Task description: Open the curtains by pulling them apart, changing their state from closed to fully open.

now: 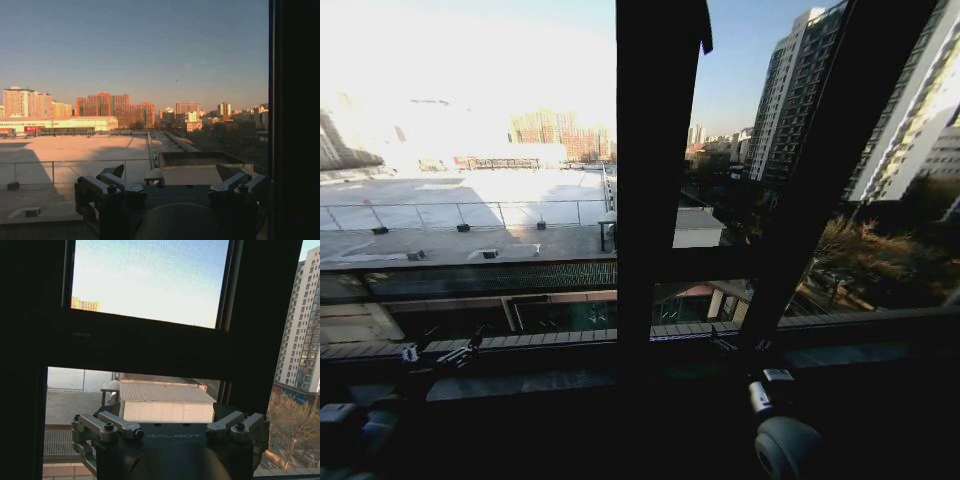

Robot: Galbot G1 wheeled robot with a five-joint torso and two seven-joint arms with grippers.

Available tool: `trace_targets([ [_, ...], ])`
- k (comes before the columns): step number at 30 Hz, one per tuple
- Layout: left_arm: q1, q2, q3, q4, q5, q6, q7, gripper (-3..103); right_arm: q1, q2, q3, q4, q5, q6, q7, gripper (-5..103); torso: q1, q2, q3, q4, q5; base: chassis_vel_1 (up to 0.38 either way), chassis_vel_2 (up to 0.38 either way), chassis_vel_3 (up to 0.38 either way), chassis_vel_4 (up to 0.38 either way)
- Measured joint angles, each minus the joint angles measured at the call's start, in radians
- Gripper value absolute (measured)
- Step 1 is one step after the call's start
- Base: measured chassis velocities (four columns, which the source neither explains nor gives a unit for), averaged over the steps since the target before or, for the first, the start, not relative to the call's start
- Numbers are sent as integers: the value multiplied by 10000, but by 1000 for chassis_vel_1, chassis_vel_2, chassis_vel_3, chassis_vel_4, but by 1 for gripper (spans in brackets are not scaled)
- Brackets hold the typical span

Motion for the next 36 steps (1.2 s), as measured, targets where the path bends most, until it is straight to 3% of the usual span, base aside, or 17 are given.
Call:
trace_targets([
  [22,-179,-32,-52,66,39,4,23,100,-101,-216,163,27,174,0,113,100,-2,0,-1,3,0,-263,-447,260,458],
  [27,-309,15,-92,214,40,34,15,100,-319,-634,889,-44,676,6,-39,100,-1,1,0,0,4,-229,-472,221,457],
  [36,-389,8,-26,268,101,77,12,100,-944,-819,1214,62,870,36,-427,100,0,-1,0,0,8,-198,-447,200,442],
])
